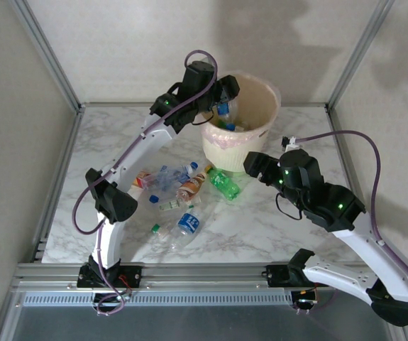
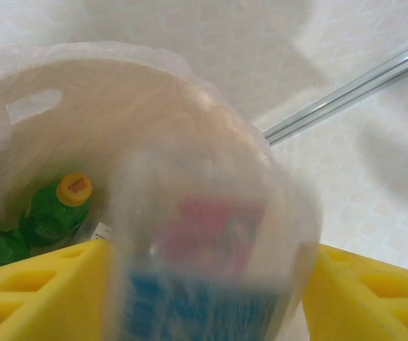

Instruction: Put the plastic bottles in the bin

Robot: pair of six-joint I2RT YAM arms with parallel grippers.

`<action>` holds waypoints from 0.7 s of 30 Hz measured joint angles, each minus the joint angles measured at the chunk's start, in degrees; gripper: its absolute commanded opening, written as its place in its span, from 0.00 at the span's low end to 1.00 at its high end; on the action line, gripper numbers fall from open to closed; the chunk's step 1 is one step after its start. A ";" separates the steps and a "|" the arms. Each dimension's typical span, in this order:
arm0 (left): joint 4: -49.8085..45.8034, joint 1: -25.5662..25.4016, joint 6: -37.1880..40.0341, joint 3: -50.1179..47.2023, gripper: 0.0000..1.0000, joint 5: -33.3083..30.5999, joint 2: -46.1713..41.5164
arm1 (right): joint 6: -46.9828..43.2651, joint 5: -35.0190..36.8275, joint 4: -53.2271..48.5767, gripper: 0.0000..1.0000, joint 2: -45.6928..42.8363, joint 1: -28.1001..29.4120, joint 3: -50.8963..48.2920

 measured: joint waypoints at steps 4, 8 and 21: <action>0.00 -0.02 0.00 0.00 0.72 0.00 0.00 | -0.02 -0.02 0.00 0.79 0.15 0.00 0.00; -0.07 0.00 0.17 0.00 0.72 -0.50 -0.02 | -0.20 -0.13 0.02 0.79 0.39 0.00 0.00; 6.25 1.33 7.13 -22.77 0.99 -9.35 -23.69 | -4.33 -5.18 2.45 0.78 5.18 0.20 1.81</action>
